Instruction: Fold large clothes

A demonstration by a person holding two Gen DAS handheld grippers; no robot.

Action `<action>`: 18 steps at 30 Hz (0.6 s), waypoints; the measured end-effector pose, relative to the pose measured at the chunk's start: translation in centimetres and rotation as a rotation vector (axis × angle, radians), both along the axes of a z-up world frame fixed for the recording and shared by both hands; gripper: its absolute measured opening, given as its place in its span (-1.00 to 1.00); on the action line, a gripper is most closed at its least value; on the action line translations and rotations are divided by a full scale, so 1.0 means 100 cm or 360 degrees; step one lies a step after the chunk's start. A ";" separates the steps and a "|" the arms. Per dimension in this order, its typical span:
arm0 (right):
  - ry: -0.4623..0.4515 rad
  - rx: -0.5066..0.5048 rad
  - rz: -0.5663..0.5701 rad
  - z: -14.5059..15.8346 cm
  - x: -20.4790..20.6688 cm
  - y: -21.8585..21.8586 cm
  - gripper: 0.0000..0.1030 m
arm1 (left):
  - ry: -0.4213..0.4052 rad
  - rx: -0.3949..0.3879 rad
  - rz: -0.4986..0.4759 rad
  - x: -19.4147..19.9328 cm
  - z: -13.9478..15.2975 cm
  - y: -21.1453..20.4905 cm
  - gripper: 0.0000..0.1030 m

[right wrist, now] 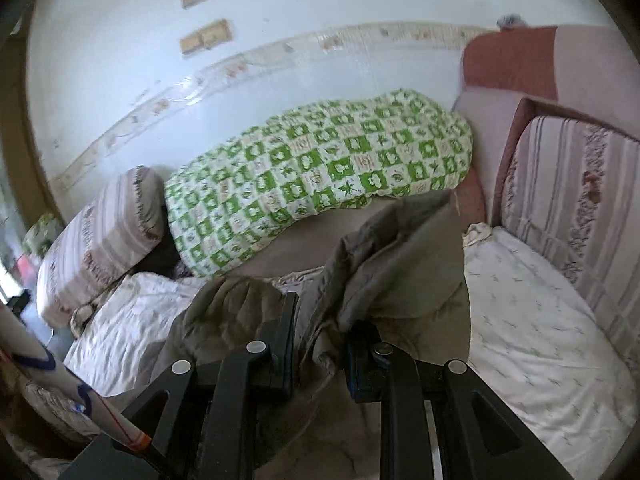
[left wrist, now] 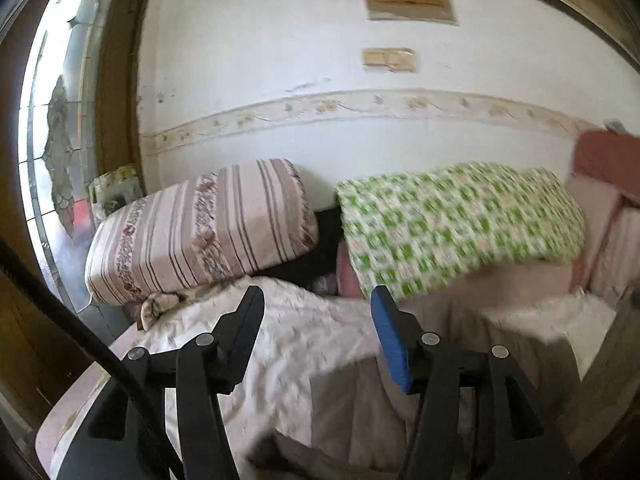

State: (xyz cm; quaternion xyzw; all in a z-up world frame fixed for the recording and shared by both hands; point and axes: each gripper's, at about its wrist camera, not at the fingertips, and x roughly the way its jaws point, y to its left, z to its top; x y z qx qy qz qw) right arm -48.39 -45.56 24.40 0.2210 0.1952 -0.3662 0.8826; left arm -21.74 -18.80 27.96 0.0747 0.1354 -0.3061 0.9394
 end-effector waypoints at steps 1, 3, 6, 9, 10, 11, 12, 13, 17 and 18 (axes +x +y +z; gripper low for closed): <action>0.0008 0.0025 -0.0013 0.001 0.012 -0.012 -0.60 | -0.0010 -0.0029 0.0031 0.012 0.009 -0.002 0.14; 0.0022 0.0066 -0.0042 0.003 0.035 -0.036 -0.60 | -0.0041 -0.0070 0.0085 0.029 0.024 -0.002 0.18; 0.0073 0.0113 -0.0069 0.002 0.068 -0.071 -0.60 | -0.0092 -0.0088 0.0129 0.046 0.037 0.000 0.19; 0.0124 0.0171 -0.0096 -0.009 0.094 -0.101 -0.60 | -0.0111 -0.0064 0.0121 0.049 0.027 0.000 0.30; 0.0148 0.0197 -0.0110 -0.017 0.103 -0.112 -0.60 | -0.0097 -0.0052 0.0100 0.049 0.019 -0.002 0.32; 0.0157 0.0217 -0.0119 -0.022 0.107 -0.118 -0.60 | -0.0080 -0.0034 0.0075 0.049 0.011 -0.004 0.32; 0.0164 0.0246 -0.0133 -0.030 0.113 -0.127 -0.59 | -0.0057 -0.0013 0.0047 0.048 -0.001 -0.008 0.32; 0.0172 0.0265 -0.0144 -0.036 0.117 -0.133 -0.58 | -0.0039 0.0004 0.0026 0.047 -0.012 -0.011 0.32; 0.0191 0.0334 -0.0188 -0.066 0.125 -0.157 -0.51 | 0.0067 0.0144 -0.0089 0.042 -0.064 -0.042 0.32; 0.0192 0.0344 -0.0186 -0.071 0.125 -0.160 -0.46 | 0.0090 0.0168 -0.0116 0.041 -0.074 -0.049 0.32</action>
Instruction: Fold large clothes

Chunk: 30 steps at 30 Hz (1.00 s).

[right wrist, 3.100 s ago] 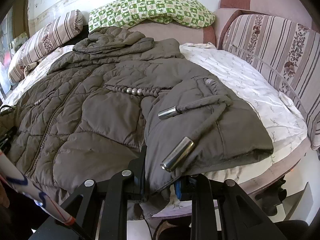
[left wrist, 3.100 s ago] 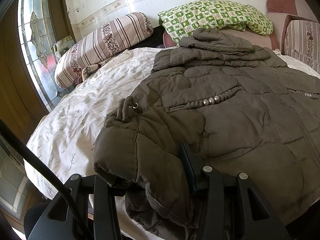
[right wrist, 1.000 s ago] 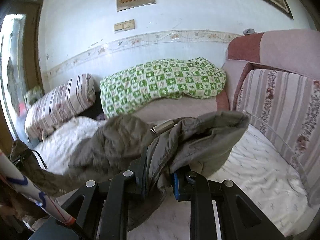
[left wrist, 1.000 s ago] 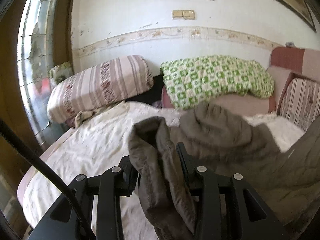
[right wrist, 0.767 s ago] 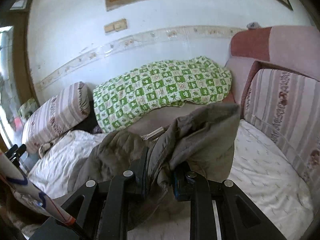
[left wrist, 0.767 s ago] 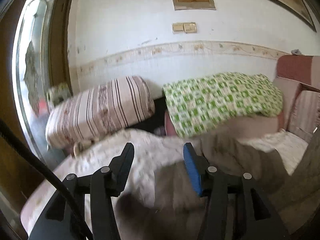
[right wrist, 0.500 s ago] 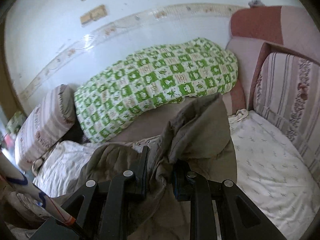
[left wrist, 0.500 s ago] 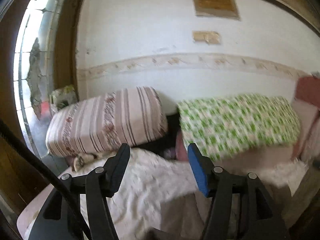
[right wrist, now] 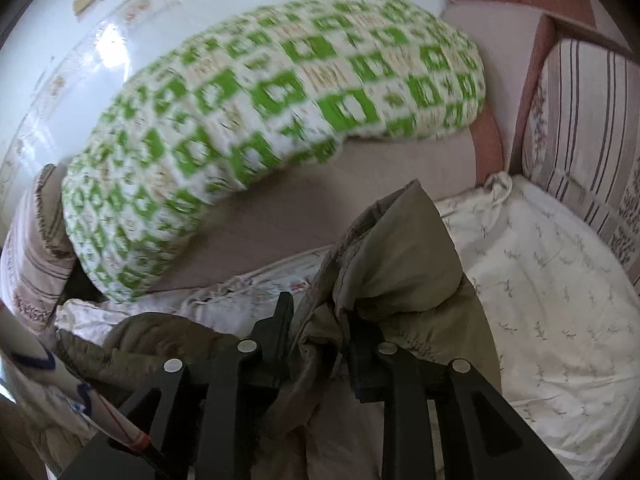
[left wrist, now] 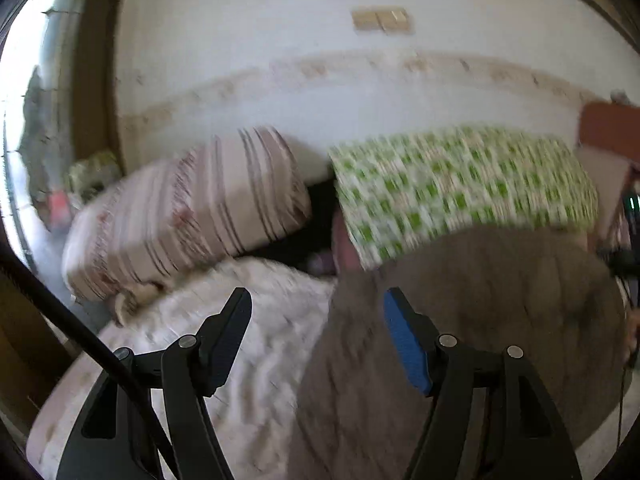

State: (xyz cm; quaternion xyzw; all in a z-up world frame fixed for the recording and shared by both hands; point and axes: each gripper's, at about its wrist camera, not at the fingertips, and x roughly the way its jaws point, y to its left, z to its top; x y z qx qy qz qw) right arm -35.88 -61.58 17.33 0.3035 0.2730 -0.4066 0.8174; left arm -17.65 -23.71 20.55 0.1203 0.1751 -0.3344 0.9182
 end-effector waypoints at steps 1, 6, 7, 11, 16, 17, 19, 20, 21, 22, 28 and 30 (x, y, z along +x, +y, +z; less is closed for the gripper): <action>-0.0007 0.0014 0.0016 -0.004 0.001 -0.003 -0.43 | 0.0025 0.0031 -0.0026 -0.001 -0.011 -0.009 0.32; -0.0137 0.0080 0.0108 -0.005 -0.005 -0.007 -0.01 | 0.0142 0.0158 -0.0119 -0.005 -0.056 -0.057 0.32; -0.0152 0.0062 0.0123 -0.001 -0.009 -0.005 0.02 | 0.0168 0.0172 -0.0138 -0.004 -0.062 -0.064 0.32; -0.0224 0.0003 0.0216 0.019 -0.025 0.007 0.12 | 0.0167 0.0241 -0.0137 -0.003 -0.081 -0.085 0.32; -0.0159 -0.0041 0.0372 0.018 -0.039 0.041 0.12 | 0.0208 0.0231 -0.0135 -0.003 -0.086 -0.087 0.32; -0.0122 -0.0075 0.0427 0.010 -0.039 0.056 0.12 | 0.0210 0.0210 -0.0145 -0.007 -0.085 -0.085 0.32; -0.0028 -0.0101 0.0500 -0.011 -0.033 0.080 0.12 | 0.0193 0.0235 -0.0154 -0.010 -0.085 -0.089 0.32; 0.0005 -0.0097 0.0531 -0.024 -0.031 0.091 0.12 | 0.0186 0.0255 -0.0153 -0.010 -0.088 -0.093 0.32; 0.0024 -0.0099 0.0560 -0.036 -0.028 0.100 0.12 | 0.0187 0.0275 -0.0152 -0.009 -0.091 -0.097 0.32; 0.0088 -0.0124 0.0575 -0.048 -0.022 0.109 0.12 | 0.0196 0.0292 -0.0154 -0.007 -0.095 -0.101 0.32; 0.0279 -0.0124 0.0554 -0.091 0.009 0.101 0.13 | 0.0261 0.0357 -0.0098 0.014 -0.118 -0.121 0.40; 0.0299 -0.0106 0.0531 -0.100 0.017 0.092 0.23 | 0.0306 0.0360 -0.0076 0.026 -0.126 -0.127 0.46</action>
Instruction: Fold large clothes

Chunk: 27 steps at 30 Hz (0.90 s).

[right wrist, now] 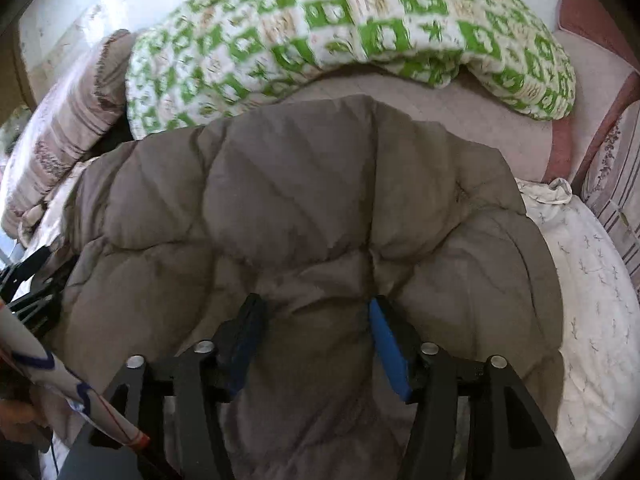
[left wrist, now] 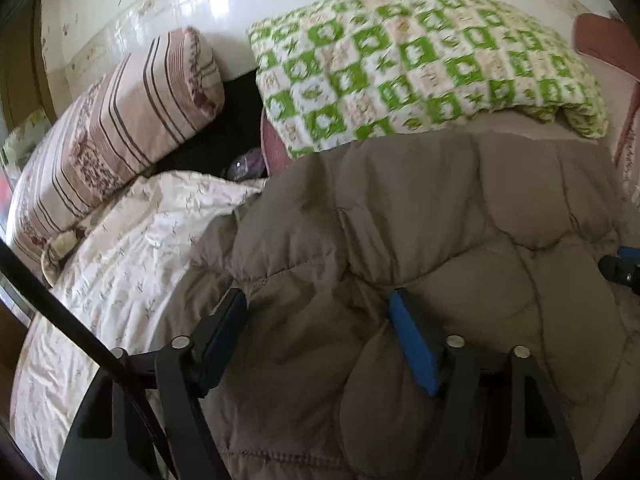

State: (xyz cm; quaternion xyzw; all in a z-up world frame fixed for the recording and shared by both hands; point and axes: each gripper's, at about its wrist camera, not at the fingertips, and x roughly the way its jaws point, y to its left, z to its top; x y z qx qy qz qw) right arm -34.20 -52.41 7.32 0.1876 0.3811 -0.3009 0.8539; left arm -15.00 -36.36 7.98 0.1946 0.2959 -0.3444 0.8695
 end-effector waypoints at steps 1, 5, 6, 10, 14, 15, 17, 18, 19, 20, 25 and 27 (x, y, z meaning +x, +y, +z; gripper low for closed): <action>0.0006 0.0036 -0.0015 -0.006 0.004 -0.006 0.24 | 0.0026 0.0003 0.0010 0.006 -0.004 -0.003 0.52; 0.0001 0.0137 -0.0054 -0.020 0.010 -0.023 0.31 | 0.0067 0.0042 0.0037 0.016 -0.014 -0.014 0.56; -0.0006 0.0155 -0.0069 -0.021 0.007 -0.023 0.31 | 0.0063 0.0065 0.0046 0.015 -0.013 -0.015 0.56; -0.0113 0.0131 -0.0117 0.000 -0.031 -0.002 0.32 | 0.0021 0.0038 0.0004 -0.014 0.009 0.012 0.55; -0.0174 0.0053 -0.0094 0.013 -0.085 0.038 0.32 | 0.0001 -0.0011 0.0002 -0.052 0.021 0.055 0.55; -0.0197 0.0066 -0.0093 0.012 -0.097 0.046 0.32 | 0.0024 -0.0017 0.0009 -0.063 0.021 0.068 0.55; -0.0260 0.0127 -0.0094 0.009 -0.120 0.065 0.32 | 0.0089 -0.0066 0.0023 -0.081 0.021 0.089 0.55; -0.0296 0.0143 -0.0100 0.006 -0.131 0.074 0.32 | 0.0111 -0.0089 0.0028 -0.089 0.022 0.098 0.55; -0.0320 0.0139 -0.0107 0.005 -0.139 0.081 0.33 | 0.0120 -0.0108 0.0039 -0.096 0.022 0.106 0.55; -0.0331 0.0127 -0.0115 0.003 -0.145 0.089 0.33 | 0.0114 -0.0117 0.0057 -0.101 0.022 0.111 0.55; -0.0304 0.0024 -0.0176 -0.004 -0.136 0.111 0.35 | 0.0028 -0.0180 0.0133 -0.108 0.021 0.125 0.55; -0.0291 -0.0007 -0.0157 -0.012 -0.126 0.113 0.35 | 0.0054 -0.0186 0.0174 -0.097 0.014 0.122 0.55</action>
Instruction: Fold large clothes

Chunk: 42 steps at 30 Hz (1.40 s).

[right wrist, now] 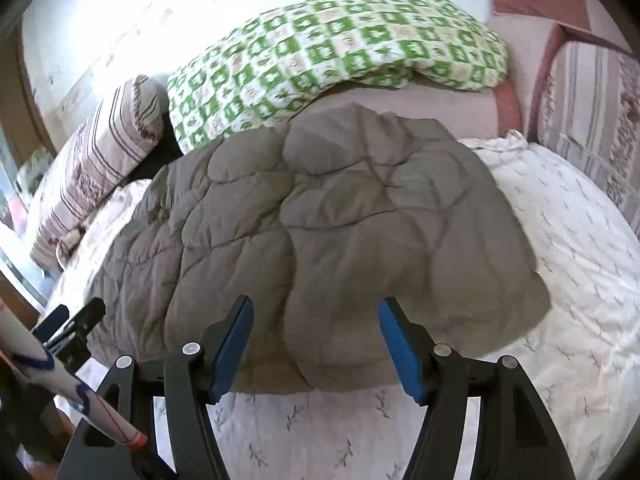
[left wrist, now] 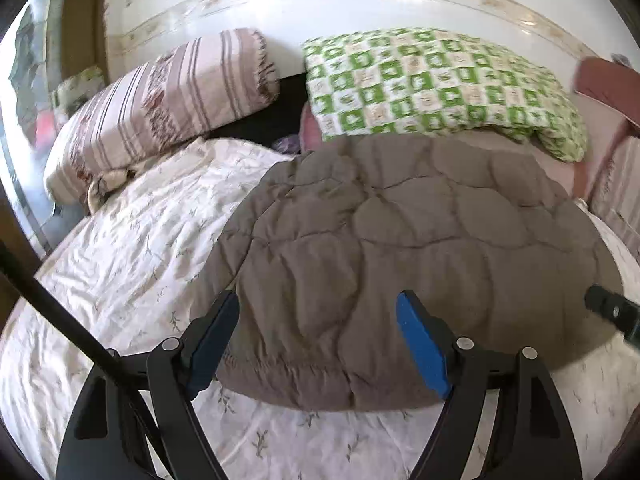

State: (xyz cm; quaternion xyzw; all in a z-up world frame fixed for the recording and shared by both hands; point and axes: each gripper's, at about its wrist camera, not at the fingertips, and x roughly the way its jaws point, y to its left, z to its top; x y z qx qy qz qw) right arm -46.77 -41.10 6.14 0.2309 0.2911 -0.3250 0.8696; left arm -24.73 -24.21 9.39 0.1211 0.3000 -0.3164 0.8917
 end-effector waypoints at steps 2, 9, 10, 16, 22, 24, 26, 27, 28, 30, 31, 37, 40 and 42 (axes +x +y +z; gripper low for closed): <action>0.0019 -0.0047 0.0039 -0.009 0.013 0.003 0.35 | 0.0019 0.0006 -0.0006 0.007 -0.012 -0.005 0.55; 0.0136 -0.0065 0.0078 -0.043 0.044 -0.009 0.41 | -0.0026 0.0088 0.0005 0.014 -0.040 -0.022 0.59; 0.0151 -0.0070 0.0077 -0.049 0.047 -0.009 0.42 | -0.0044 0.0098 0.0009 0.014 -0.042 -0.024 0.60; 0.0207 -0.0112 0.0067 -0.059 0.055 -0.008 0.43 | -0.0066 0.0094 0.0025 0.017 -0.051 -0.030 0.63; 0.0214 -0.0122 0.0070 -0.059 0.055 -0.007 0.44 | -0.0065 0.0083 0.0028 0.018 -0.052 -0.030 0.63; 0.0214 -0.0122 0.0071 -0.059 0.055 -0.006 0.44 | -0.0059 0.0081 0.0026 0.018 -0.052 -0.030 0.63; 0.0214 -0.0121 0.0074 -0.058 0.054 -0.005 0.44 | -0.0052 0.0076 0.0025 0.018 -0.052 -0.030 0.63; 0.0212 -0.0120 0.0076 -0.058 0.054 -0.005 0.44 | -0.0053 0.0074 0.0026 0.018 -0.052 -0.029 0.63; 0.0206 -0.0116 0.0077 -0.058 0.053 -0.006 0.44 | -0.0054 0.0072 0.0027 0.018 -0.052 -0.029 0.63; 0.0189 -0.0099 0.0079 -0.055 0.050 -0.006 0.44 | -0.0053 0.0069 0.0027 0.018 -0.052 -0.029 0.64; 0.0175 -0.0095 0.0078 -0.052 0.048 -0.007 0.44 | -0.0052 0.0068 0.0027 0.018 -0.053 -0.029 0.64; 0.0101 -0.0186 -0.0022 -0.021 0.028 -0.019 0.44 | -0.0019 0.0047 0.0026 0.022 -0.051 -0.028 0.65; 0.0120 -0.0163 -0.0126 -0.020 0.018 -0.041 0.44 | -0.0012 0.0042 0.0028 0.023 -0.051 -0.029 0.65; 0.0145 -0.0097 -0.0197 -0.026 0.011 -0.057 0.44 | -0.0011 0.0040 0.0028 0.023 -0.051 -0.028 0.65</action>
